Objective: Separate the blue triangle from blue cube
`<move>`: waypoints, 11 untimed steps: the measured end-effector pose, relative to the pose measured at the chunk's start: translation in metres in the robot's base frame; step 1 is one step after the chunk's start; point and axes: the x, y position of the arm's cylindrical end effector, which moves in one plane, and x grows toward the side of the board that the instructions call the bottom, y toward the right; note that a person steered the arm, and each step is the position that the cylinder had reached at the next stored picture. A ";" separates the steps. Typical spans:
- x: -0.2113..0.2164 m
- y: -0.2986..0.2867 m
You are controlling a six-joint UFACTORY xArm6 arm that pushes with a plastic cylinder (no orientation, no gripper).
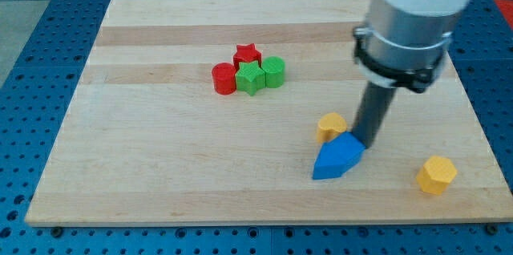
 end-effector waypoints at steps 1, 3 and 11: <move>0.033 -0.037; 0.037 -0.032; 0.097 -0.111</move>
